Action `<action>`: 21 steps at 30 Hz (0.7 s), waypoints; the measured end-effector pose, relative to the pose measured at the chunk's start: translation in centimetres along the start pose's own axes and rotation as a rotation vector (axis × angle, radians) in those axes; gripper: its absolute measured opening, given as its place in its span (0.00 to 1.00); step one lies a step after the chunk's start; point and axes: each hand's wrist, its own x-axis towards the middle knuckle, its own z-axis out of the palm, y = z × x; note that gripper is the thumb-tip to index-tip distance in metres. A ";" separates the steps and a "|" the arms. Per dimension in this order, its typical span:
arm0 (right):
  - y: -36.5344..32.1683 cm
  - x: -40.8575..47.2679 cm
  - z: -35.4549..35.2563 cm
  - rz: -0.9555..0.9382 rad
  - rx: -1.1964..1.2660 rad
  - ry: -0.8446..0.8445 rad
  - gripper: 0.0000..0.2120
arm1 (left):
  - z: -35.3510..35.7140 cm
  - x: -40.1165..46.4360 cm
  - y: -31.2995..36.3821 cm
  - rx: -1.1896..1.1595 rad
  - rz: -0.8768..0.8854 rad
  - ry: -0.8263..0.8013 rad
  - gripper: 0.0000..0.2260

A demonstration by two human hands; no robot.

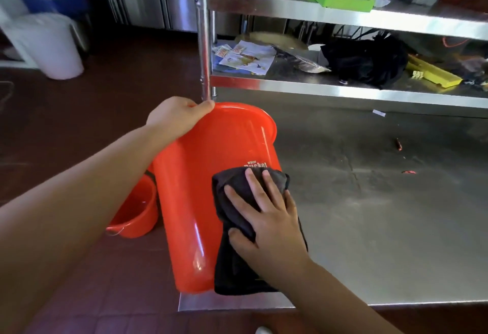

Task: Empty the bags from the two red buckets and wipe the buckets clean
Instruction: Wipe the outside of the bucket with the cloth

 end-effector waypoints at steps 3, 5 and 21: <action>1.0 0.2 -0.2 -0.015 0.032 0.000 0.31 | 0.2 0.4 -0.5 0.090 0.023 0.048 0.29; 1.6 0.8 -0.2 0.005 0.074 -0.025 0.31 | 0.3 0.1 -1.2 0.061 0.004 0.089 0.27; 3.6 14.6 -2.0 0.382 0.105 -0.123 0.32 | 2.4 -6.1 -6.3 -0.785 -0.245 0.119 0.26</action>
